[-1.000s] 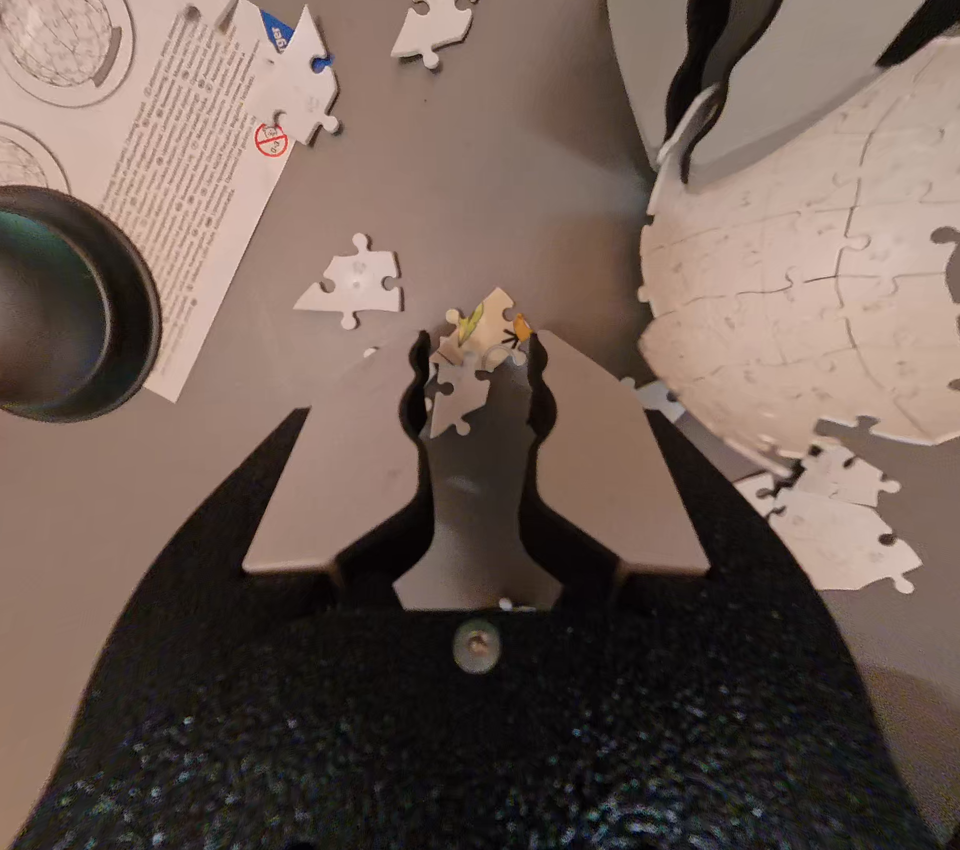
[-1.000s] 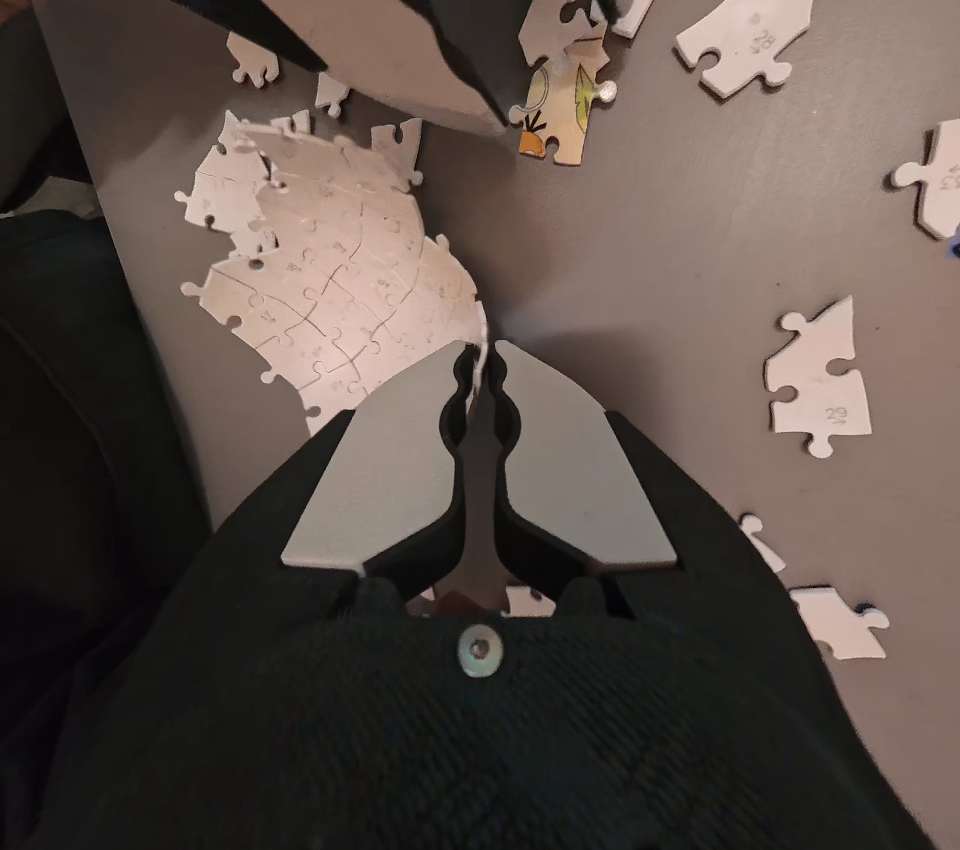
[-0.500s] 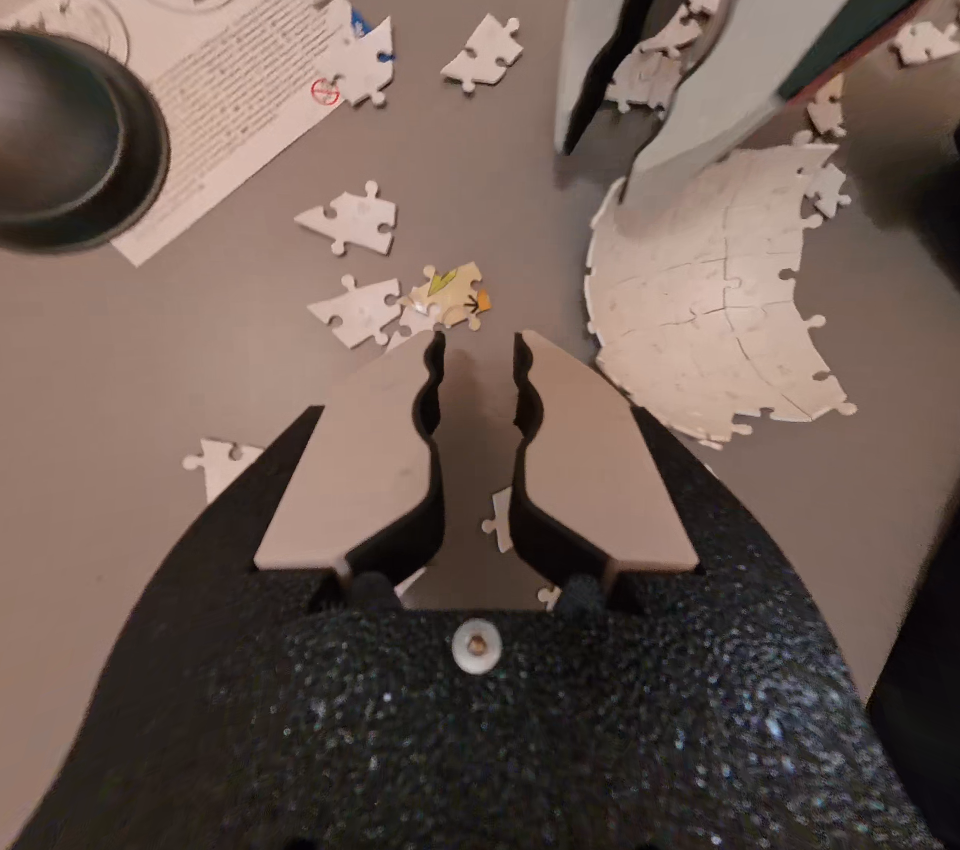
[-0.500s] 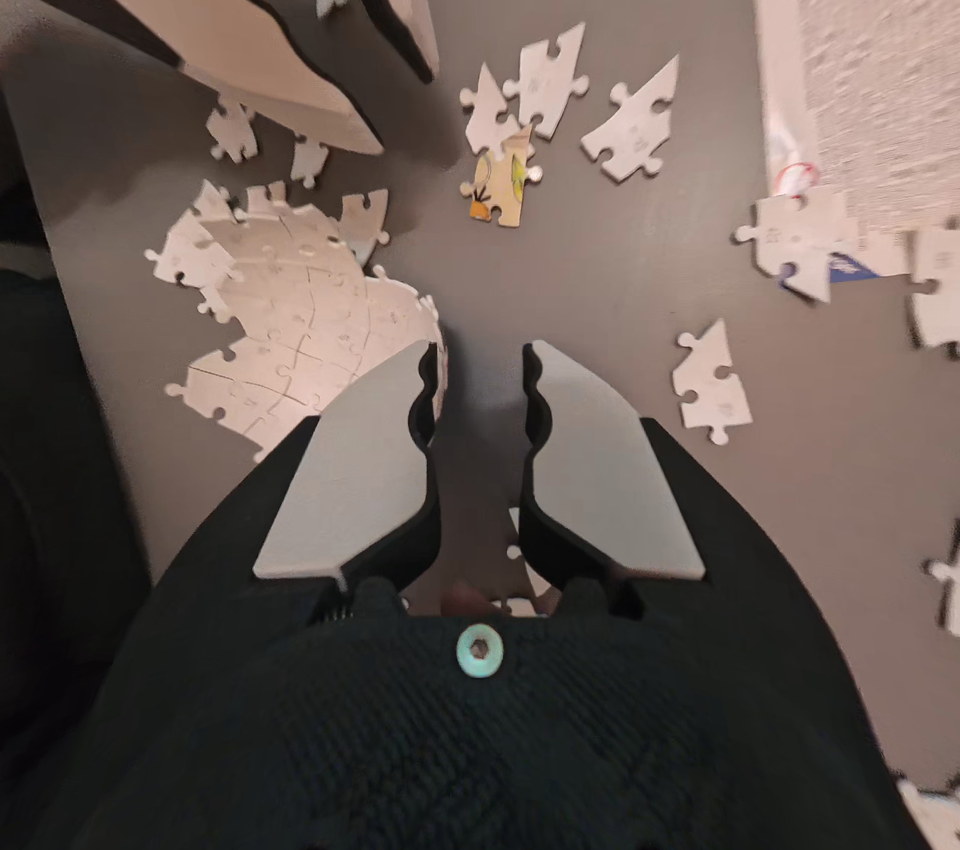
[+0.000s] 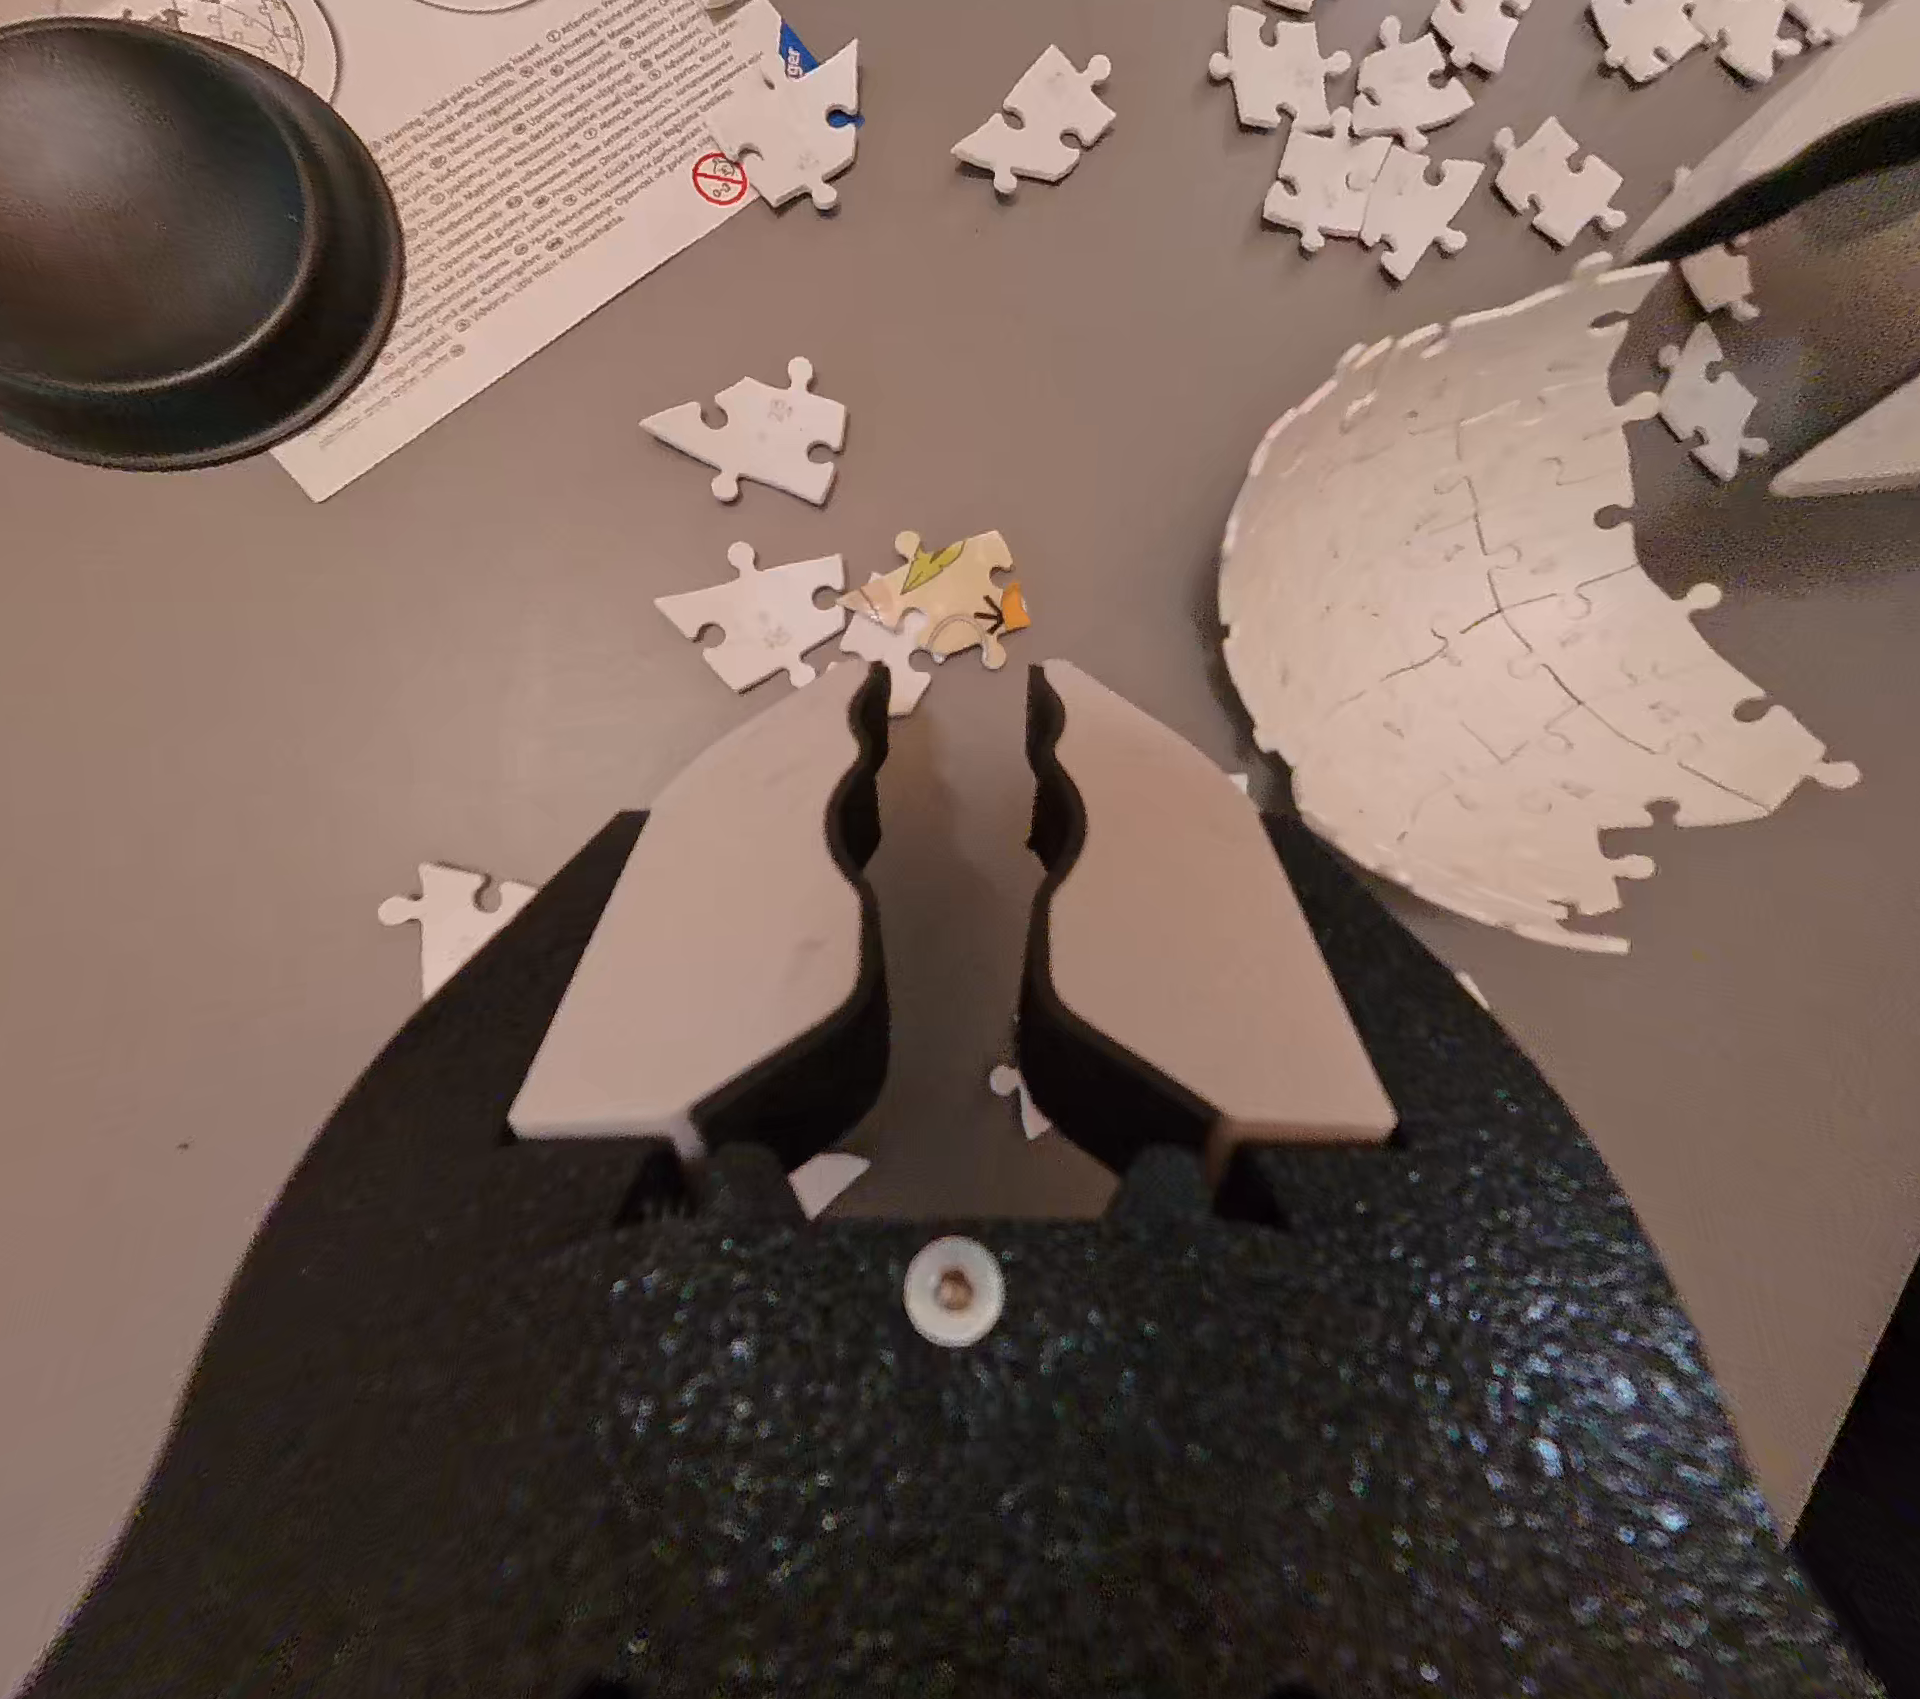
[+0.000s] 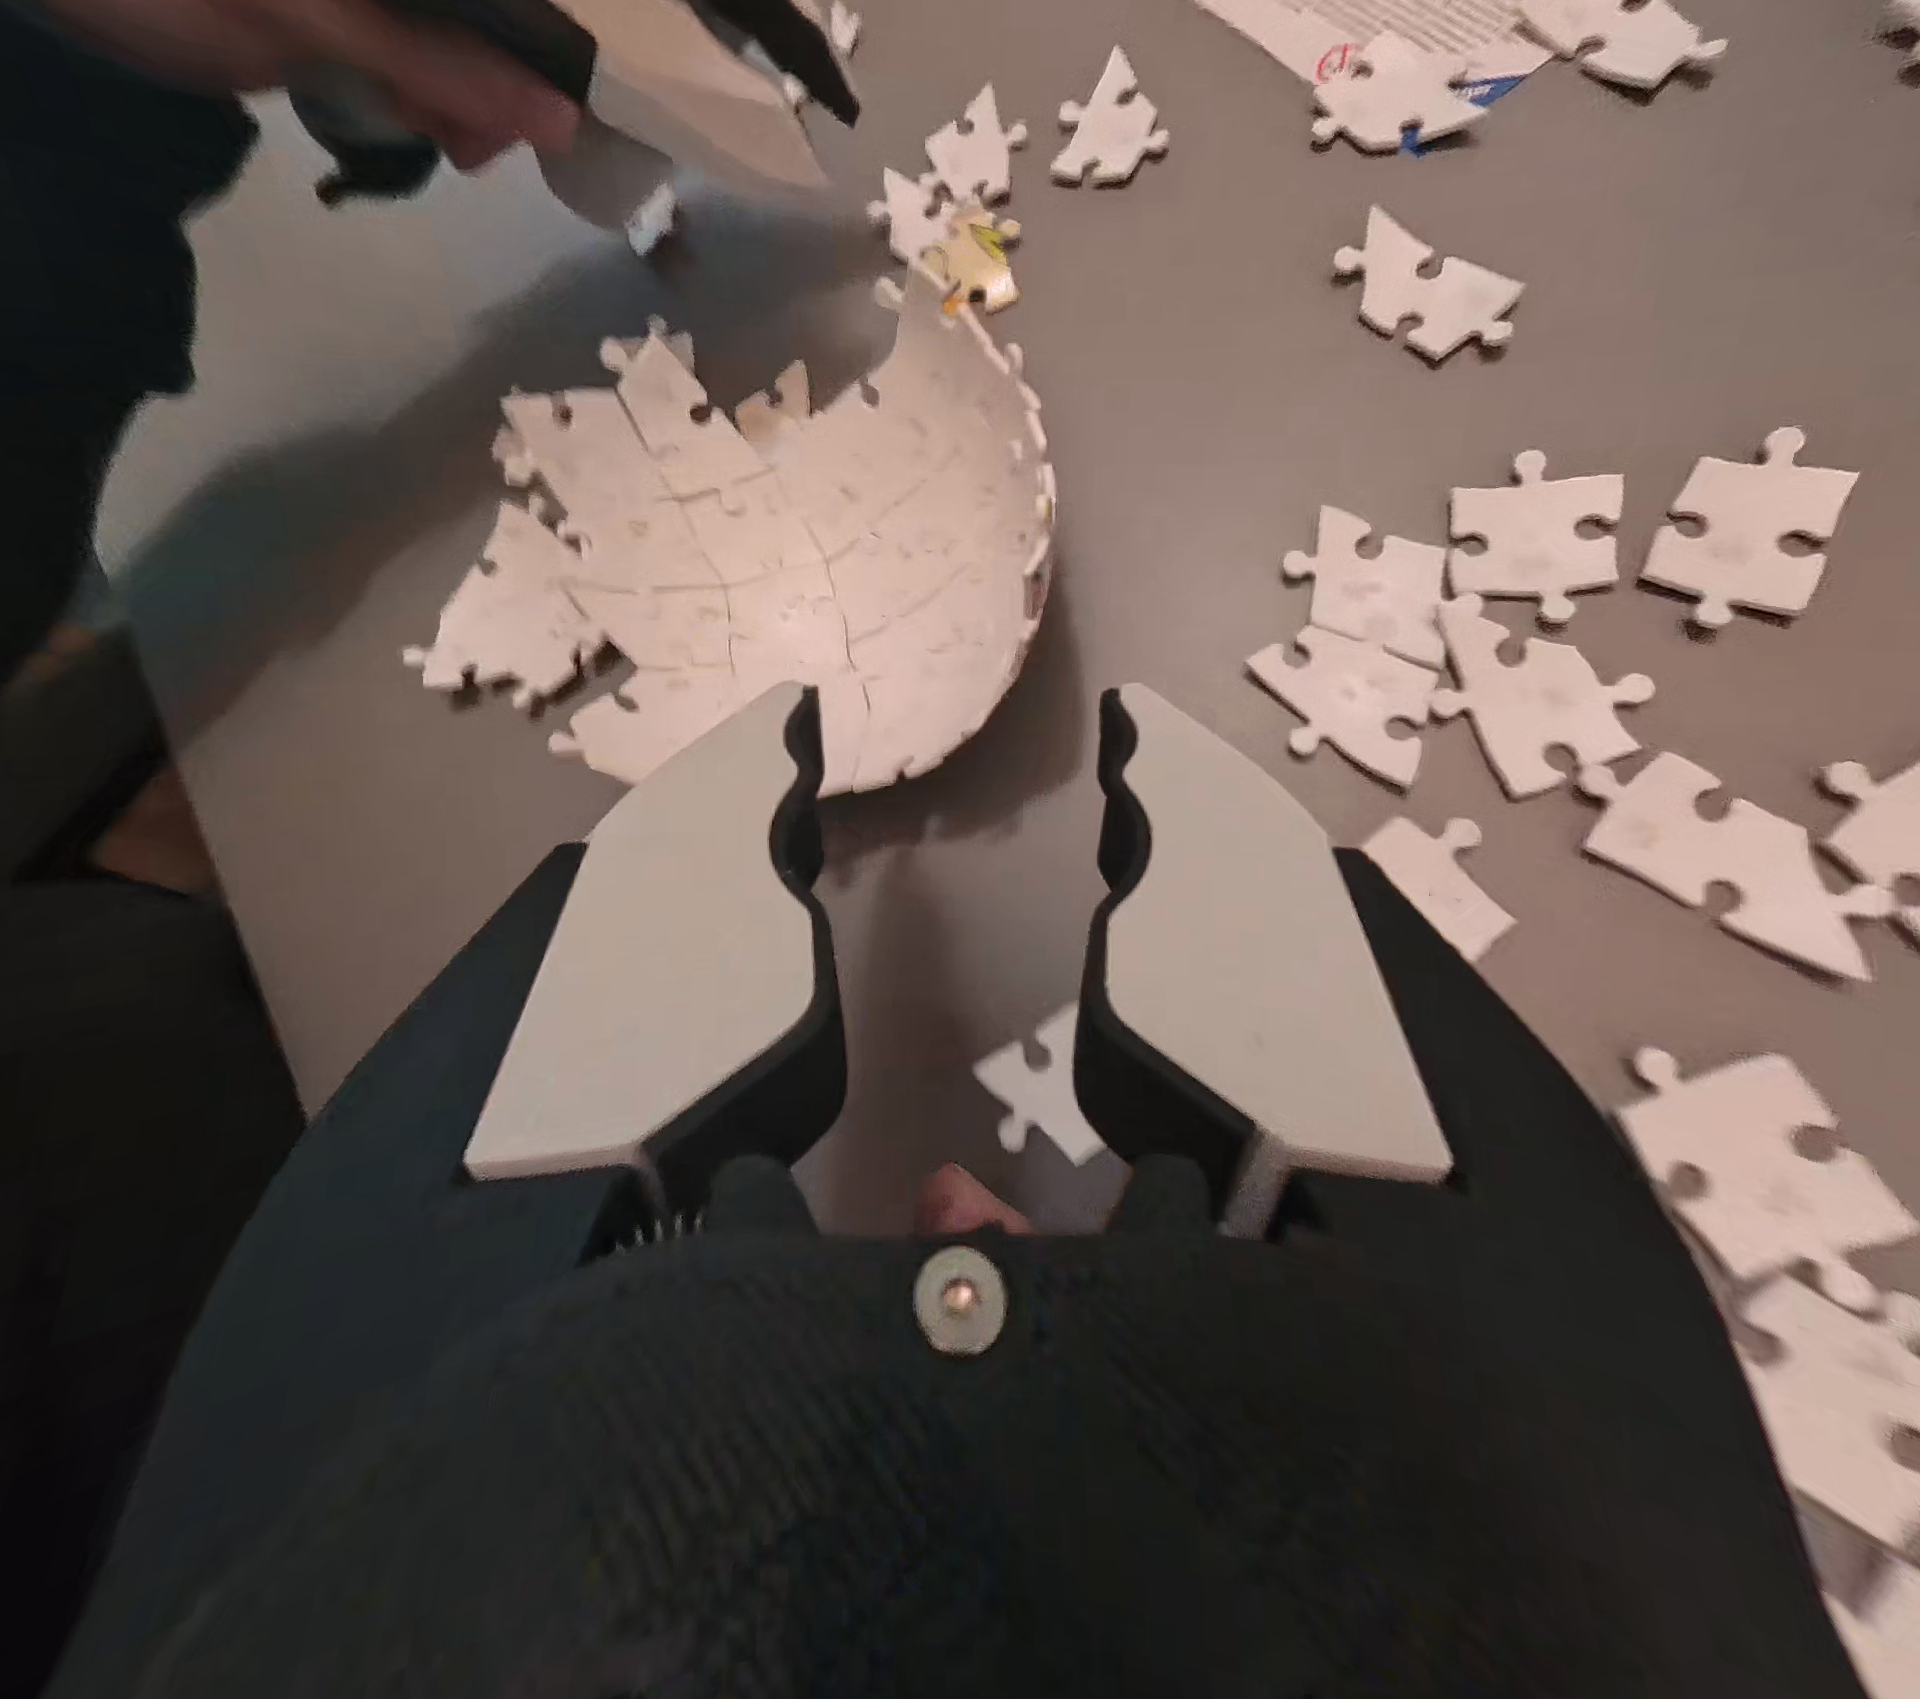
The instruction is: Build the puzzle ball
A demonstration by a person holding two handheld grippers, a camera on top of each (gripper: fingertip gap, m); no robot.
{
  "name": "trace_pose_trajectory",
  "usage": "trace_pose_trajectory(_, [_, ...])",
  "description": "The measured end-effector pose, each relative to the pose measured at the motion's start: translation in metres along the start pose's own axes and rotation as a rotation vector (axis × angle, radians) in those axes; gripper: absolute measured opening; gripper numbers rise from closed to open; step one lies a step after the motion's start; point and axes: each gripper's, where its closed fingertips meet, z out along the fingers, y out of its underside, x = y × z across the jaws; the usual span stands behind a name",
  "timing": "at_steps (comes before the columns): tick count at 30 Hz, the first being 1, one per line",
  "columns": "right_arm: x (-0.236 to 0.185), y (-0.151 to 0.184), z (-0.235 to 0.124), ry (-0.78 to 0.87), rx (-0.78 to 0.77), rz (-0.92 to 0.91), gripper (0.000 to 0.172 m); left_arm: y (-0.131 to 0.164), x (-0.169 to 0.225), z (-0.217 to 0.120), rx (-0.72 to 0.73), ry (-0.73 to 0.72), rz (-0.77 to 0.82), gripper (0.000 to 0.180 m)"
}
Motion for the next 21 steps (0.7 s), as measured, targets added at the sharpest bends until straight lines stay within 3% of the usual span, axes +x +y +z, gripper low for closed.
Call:
trace_pose_trajectory(3, [0.015, -0.005, 0.010, 0.095, 0.073, 0.012, 0.051, 0.002, 0.001, 0.002, 0.013, -0.008, -0.011, 0.024])
trace_pose_trajectory(10, [0.024, -0.023, 0.011, 0.139, 0.181, -0.076, 0.053, 0.004, -0.001, -0.011, 0.073, -0.072, 0.026, 0.023])
trace_pose_trajectory(12, [0.018, -0.011, 0.018, 0.053, 0.085, -0.035, 0.061, 0.005, -0.001, -0.012, 0.077, -0.074, 0.038, 0.024])
trace_pose_trajectory(15, [0.011, 0.005, 0.027, -0.028, -0.031, 0.042, 0.057, 0.004, -0.004, -0.012, 0.068, -0.080, 0.048, 0.026])
trace_pose_trajectory(21, [0.000, 0.010, 0.037, -0.103, -0.112, 0.062, 0.026, 0.000, -0.013, -0.007, -0.005, -0.079, 0.101, 0.029])
